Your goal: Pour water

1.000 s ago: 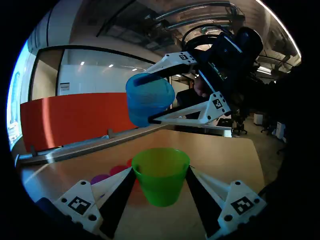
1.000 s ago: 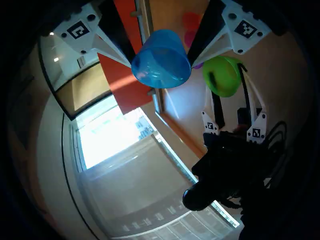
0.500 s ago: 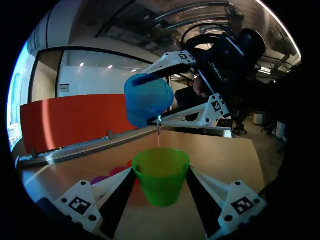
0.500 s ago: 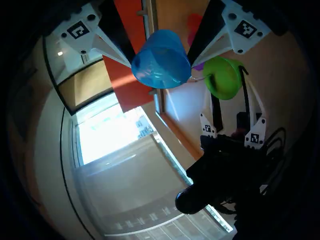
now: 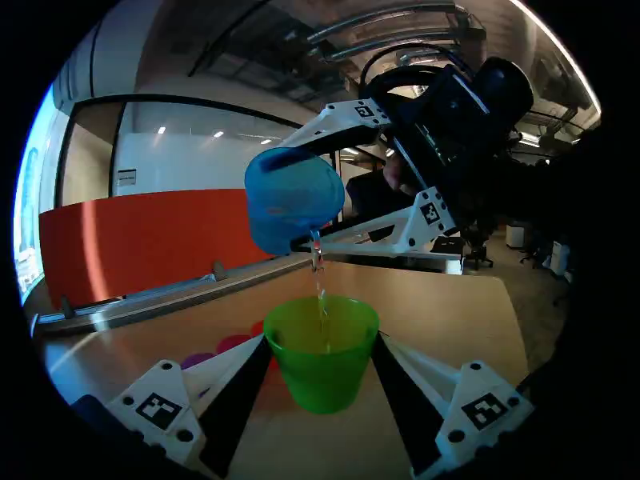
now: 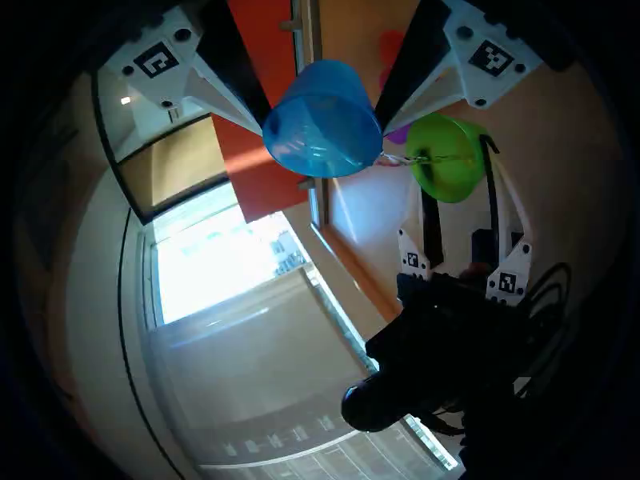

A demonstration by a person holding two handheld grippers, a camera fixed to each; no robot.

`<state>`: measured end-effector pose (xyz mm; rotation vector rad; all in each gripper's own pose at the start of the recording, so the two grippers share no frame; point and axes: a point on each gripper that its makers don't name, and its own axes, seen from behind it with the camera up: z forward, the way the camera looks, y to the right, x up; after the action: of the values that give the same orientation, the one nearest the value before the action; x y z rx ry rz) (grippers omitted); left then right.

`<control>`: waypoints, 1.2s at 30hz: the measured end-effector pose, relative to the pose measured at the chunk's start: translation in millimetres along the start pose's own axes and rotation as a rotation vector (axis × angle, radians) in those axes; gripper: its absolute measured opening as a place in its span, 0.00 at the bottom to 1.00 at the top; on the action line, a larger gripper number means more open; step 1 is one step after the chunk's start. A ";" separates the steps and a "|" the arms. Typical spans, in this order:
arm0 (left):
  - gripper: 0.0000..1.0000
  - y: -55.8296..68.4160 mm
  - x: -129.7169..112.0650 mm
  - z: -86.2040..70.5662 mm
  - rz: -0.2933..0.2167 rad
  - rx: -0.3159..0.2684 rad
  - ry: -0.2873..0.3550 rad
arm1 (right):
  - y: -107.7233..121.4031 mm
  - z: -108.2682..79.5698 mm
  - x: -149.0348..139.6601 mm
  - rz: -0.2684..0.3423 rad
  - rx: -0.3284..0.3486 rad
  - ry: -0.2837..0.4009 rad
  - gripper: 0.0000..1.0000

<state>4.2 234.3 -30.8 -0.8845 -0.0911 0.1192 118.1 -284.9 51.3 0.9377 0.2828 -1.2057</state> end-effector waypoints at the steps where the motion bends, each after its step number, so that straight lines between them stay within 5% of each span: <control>1: 0.85 0.1 0.0 0.0 0.001 0.000 0.000 | 0.1 0.0 0.0 -0.002 0.000 0.000 0.90; 36: 0.85 0.6 0.5 0.8 0.010 0.004 0.004 | 8.2 3.6 -0.6 -0.052 -0.014 -0.007 0.90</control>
<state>4.6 235.3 -30.7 -0.8816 -0.0832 0.1269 124.1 -286.9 57.6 0.9189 0.3114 -1.2528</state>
